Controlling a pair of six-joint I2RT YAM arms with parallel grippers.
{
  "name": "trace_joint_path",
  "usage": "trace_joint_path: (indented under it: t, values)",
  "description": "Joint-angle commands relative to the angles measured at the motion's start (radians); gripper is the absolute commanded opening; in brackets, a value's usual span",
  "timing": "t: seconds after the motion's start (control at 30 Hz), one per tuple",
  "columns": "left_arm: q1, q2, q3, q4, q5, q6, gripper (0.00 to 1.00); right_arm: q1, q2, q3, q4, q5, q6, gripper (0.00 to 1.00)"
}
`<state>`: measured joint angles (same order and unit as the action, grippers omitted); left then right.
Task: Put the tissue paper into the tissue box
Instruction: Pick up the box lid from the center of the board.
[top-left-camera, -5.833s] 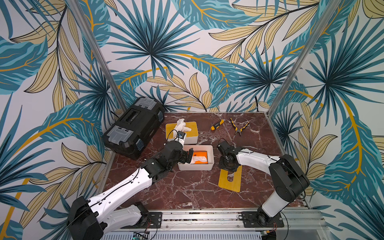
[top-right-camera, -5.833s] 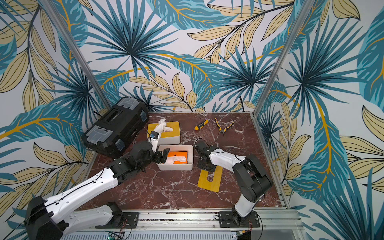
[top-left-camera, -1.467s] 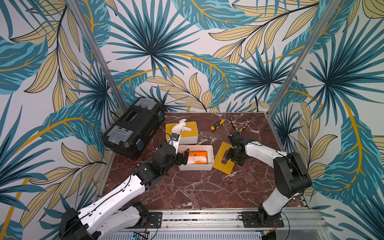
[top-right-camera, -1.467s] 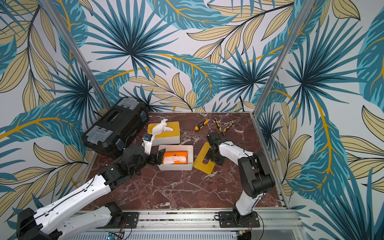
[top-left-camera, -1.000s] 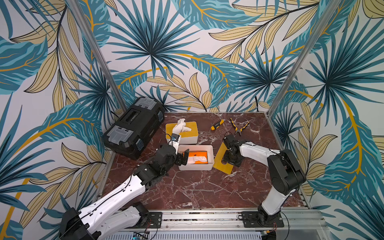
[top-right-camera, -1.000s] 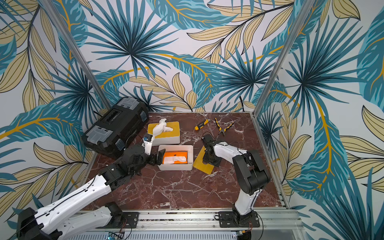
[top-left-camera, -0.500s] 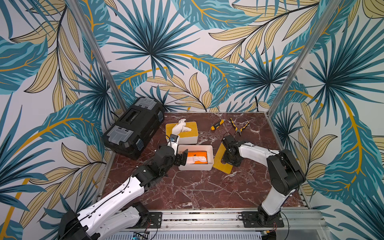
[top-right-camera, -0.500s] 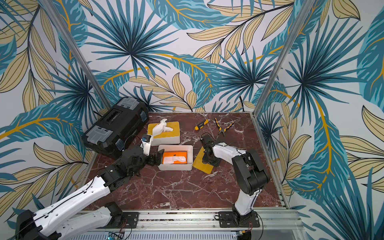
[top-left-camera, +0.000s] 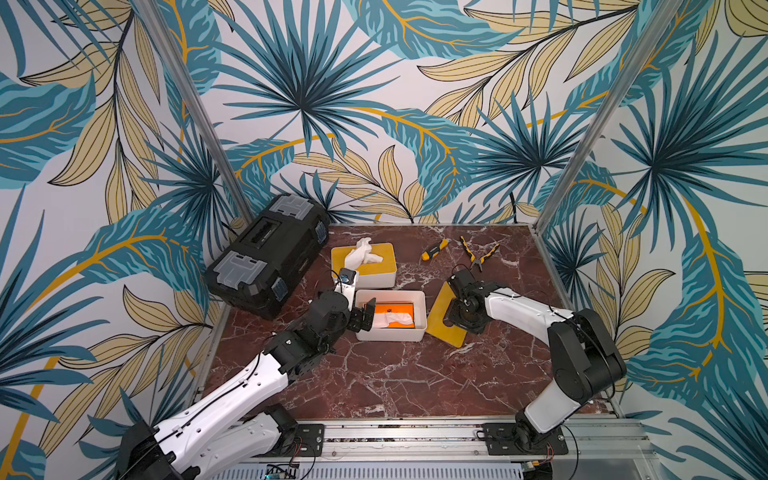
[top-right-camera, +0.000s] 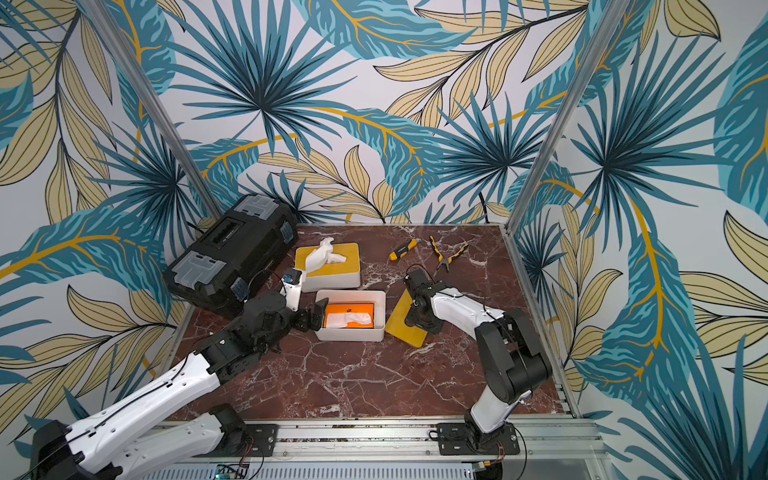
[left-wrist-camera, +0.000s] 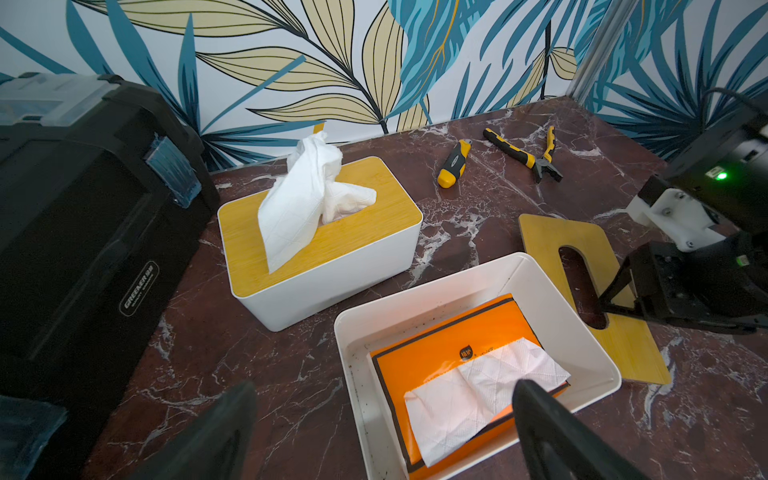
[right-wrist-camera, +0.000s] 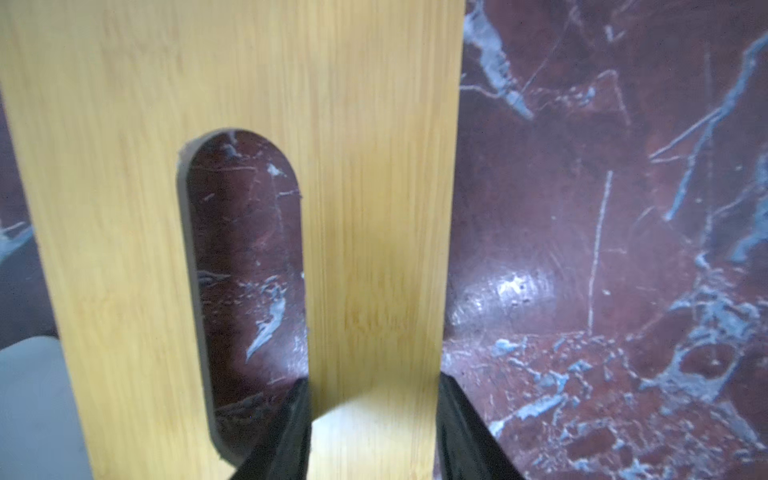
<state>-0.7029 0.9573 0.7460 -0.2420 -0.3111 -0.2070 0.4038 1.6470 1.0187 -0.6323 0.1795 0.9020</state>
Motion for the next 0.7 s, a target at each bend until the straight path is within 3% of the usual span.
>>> trace_joint_path:
  t: [0.0, 0.2, 0.37, 0.67]
  values:
    - [0.006, -0.005, -0.027, 0.029, -0.002, -0.004, 1.0, 0.005, -0.043, -0.011, -0.028, 0.007, 0.004, 0.28]
    - [0.006, 0.013, -0.023, 0.057, 0.034, -0.023, 1.0, 0.005, -0.088, -0.008, -0.056, 0.014, -0.017, 0.27]
    - [0.006, 0.083, 0.014, 0.132, 0.159, -0.048, 1.0, 0.005, -0.154, -0.011, -0.088, 0.018, -0.044, 0.26]
    - [0.047, 0.427, 0.363, 0.081, 0.512, -0.09, 1.0, 0.004, -0.335, -0.047, -0.12, -0.019, -0.091, 0.24]
